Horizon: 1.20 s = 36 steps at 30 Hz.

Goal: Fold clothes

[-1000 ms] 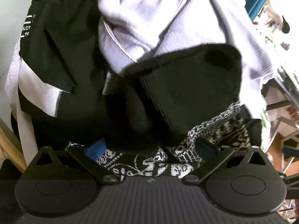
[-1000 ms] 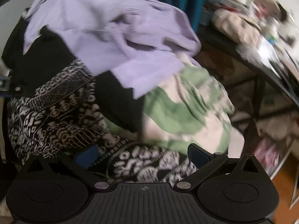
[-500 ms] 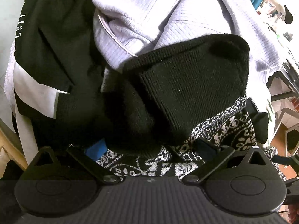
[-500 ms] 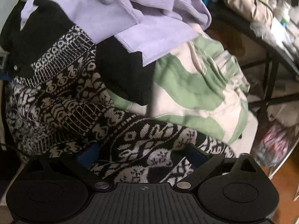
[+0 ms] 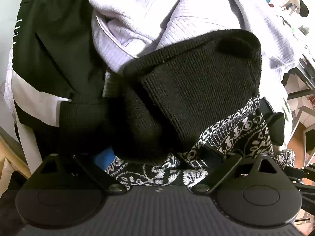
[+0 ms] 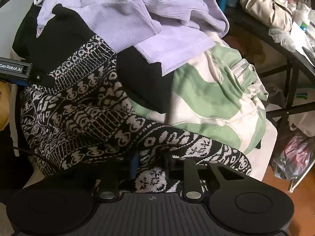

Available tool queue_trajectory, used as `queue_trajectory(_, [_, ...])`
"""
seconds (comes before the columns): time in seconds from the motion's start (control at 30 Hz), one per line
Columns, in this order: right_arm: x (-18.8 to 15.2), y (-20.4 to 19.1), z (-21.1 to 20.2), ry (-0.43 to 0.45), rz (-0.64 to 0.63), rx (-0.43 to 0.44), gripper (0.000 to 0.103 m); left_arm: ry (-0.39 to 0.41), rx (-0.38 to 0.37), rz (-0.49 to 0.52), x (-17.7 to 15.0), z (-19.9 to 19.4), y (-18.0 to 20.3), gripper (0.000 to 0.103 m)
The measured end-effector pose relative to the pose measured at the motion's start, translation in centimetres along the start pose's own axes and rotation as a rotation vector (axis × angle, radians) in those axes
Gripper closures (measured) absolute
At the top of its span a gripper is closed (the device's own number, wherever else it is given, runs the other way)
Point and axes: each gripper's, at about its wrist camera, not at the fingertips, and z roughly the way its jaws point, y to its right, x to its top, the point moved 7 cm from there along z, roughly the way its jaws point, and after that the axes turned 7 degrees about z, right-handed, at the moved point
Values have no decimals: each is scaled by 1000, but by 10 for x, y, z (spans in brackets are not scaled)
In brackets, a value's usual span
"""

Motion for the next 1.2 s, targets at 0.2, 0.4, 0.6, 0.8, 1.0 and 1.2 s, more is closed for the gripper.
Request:
queue_trajectory(0.2, [1, 4, 0, 8, 14, 5, 86, -1, 5, 6, -4, -3, 1, 11])
queue_trajectory(0.4, [1, 7, -2, 10, 44, 8, 76, -4, 0, 19, -9, -8, 3, 28])
queue_trajectory(0.6, [-5, 27, -20, 15, 149, 4, 30, 3, -37, 47, -19, -22, 2, 76])
queue_trajectory(0.8, [-39, 52, -31, -27, 259, -13, 9, 41, -57, 138, -29, -39, 18, 99])
queue_trajectory(1.0, [-75, 54, -11, -92, 289, -43, 3, 90, -124, 135, -22, -47, 25, 103])
queue_trajectory(1.2, [-72, 53, 4, -50, 336, -9, 33, 155, -141, 194, -9, -72, 45, 103])
